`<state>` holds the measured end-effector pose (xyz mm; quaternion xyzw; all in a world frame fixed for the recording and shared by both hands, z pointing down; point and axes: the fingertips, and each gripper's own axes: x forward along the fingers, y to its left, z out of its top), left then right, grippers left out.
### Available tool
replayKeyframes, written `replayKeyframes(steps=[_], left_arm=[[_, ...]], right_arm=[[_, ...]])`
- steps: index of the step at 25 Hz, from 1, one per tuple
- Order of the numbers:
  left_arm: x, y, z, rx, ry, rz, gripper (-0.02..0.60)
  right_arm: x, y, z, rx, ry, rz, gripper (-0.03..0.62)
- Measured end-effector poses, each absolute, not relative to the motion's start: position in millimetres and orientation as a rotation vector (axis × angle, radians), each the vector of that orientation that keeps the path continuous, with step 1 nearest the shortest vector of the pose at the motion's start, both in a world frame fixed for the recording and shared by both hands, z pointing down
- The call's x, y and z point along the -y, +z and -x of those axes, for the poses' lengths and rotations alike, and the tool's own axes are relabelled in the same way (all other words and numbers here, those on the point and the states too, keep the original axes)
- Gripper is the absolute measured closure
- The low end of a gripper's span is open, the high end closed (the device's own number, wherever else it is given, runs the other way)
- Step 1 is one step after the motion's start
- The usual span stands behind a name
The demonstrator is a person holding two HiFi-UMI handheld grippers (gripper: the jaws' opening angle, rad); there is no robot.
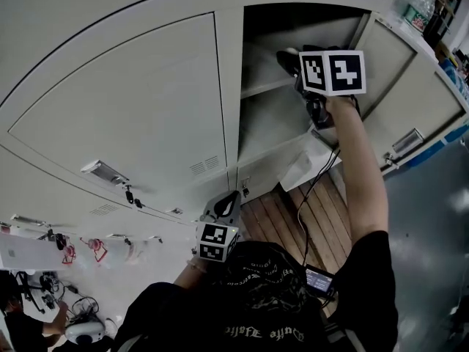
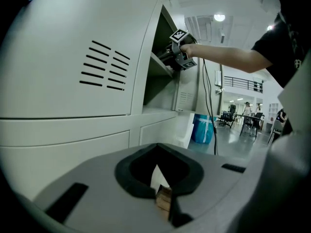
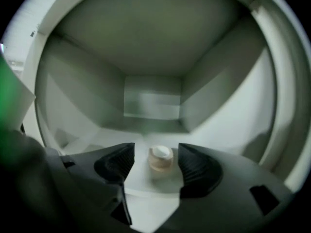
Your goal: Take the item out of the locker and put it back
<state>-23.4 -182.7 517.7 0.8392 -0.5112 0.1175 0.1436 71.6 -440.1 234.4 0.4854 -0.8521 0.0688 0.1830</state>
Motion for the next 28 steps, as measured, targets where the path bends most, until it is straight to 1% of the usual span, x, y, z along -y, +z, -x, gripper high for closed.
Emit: replayKeyframes(steps=[14,22,28], left_arm=[[180,522,31,1.476,0.333,-2.393,0.574],[184,506,30,1.49,0.272,-2.427,0.574],[184,491,28,1.484,0.236,-2.47,0.574]], right_arm=[[381,204,-80,2.677,0.157,-1.33,0.318],[344,216,-88,2.706,0.105,-1.362,0.318],[312,238,-94,2.637,-0.037,-1.415,0.318]])
